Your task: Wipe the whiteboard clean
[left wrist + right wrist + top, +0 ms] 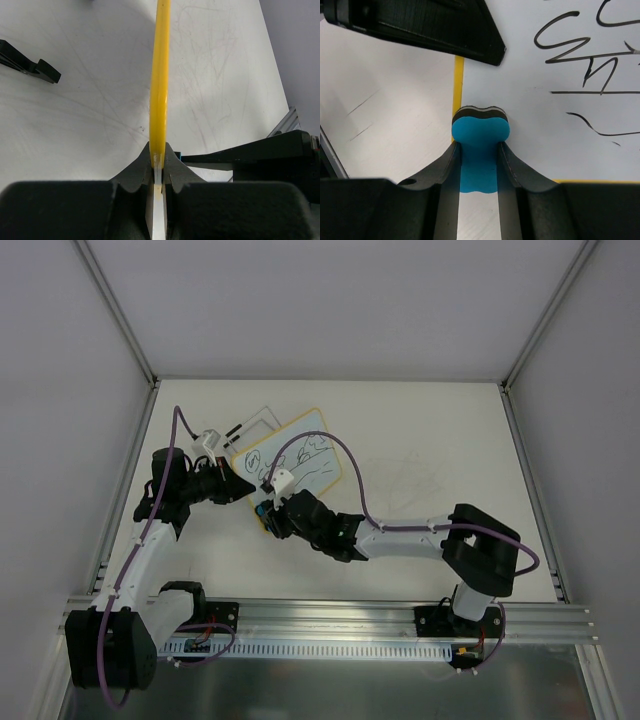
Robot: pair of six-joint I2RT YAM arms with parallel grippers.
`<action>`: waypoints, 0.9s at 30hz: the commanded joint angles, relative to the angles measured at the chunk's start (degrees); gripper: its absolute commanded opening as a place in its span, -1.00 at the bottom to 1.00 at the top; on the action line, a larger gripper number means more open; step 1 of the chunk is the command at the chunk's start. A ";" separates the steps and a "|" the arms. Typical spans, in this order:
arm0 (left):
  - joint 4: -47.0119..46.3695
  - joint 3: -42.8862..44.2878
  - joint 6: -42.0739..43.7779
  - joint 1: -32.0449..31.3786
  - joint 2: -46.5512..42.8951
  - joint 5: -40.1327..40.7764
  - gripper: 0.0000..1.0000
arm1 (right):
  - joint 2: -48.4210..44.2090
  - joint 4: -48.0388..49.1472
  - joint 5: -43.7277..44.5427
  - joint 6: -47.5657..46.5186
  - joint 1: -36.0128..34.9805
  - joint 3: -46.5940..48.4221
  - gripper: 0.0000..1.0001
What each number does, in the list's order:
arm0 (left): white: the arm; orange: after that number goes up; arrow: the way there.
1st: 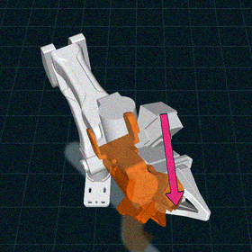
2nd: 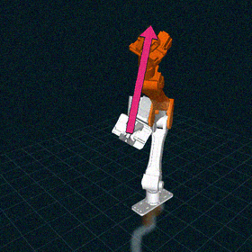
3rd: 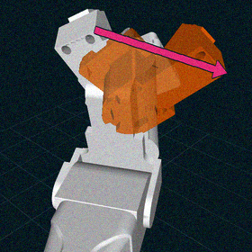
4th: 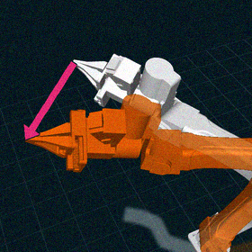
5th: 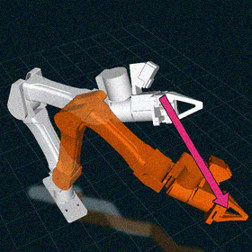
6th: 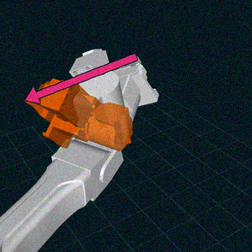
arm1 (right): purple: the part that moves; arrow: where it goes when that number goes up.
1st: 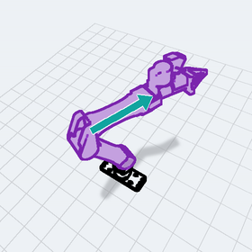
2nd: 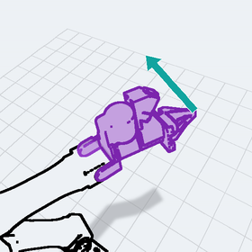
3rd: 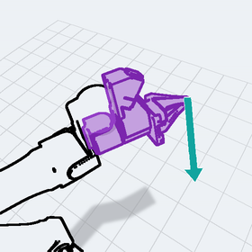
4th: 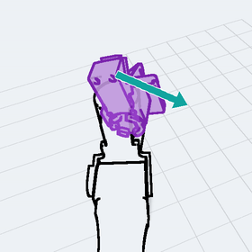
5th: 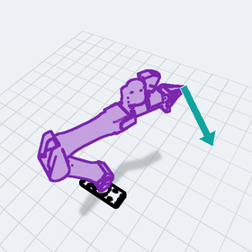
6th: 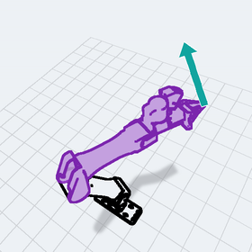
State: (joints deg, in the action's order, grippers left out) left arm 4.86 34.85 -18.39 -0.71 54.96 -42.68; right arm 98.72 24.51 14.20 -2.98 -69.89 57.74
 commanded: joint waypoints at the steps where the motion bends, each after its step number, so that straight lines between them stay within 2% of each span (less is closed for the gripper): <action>1: -2.32 0.83 -2.44 -1.31 -1.61 -6.98 -1.00 | 0.16 -5.44 -1.54 1.05 -2.01 -0.52 -0.99; 9: -2.31 0.74 -2.35 -1.31 -1.70 -6.98 -1.00 | -0.36 -5.88 1.44 2.36 -1.66 -1.04 -0.99; 14: -2.40 0.74 -2.35 -1.31 -1.87 -7.33 -1.00 | -2.47 -5.36 0.92 2.72 3.52 -2.10 -0.99; 18: -2.40 0.83 -2.61 -1.31 -1.52 -7.86 -1.00 | -3.18 -0.89 -0.22 4.72 8.53 -4.38 -0.99; 27: -2.40 0.74 -2.53 -1.31 -1.61 -8.21 -1.00 | 2.44 7.47 -4.00 7.91 19.07 -6.32 -0.99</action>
State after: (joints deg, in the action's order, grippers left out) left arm 3.27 34.85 -19.16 -0.78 54.83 -44.34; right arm 98.80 27.11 10.87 3.05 -52.95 52.38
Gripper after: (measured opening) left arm 0.044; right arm 0.315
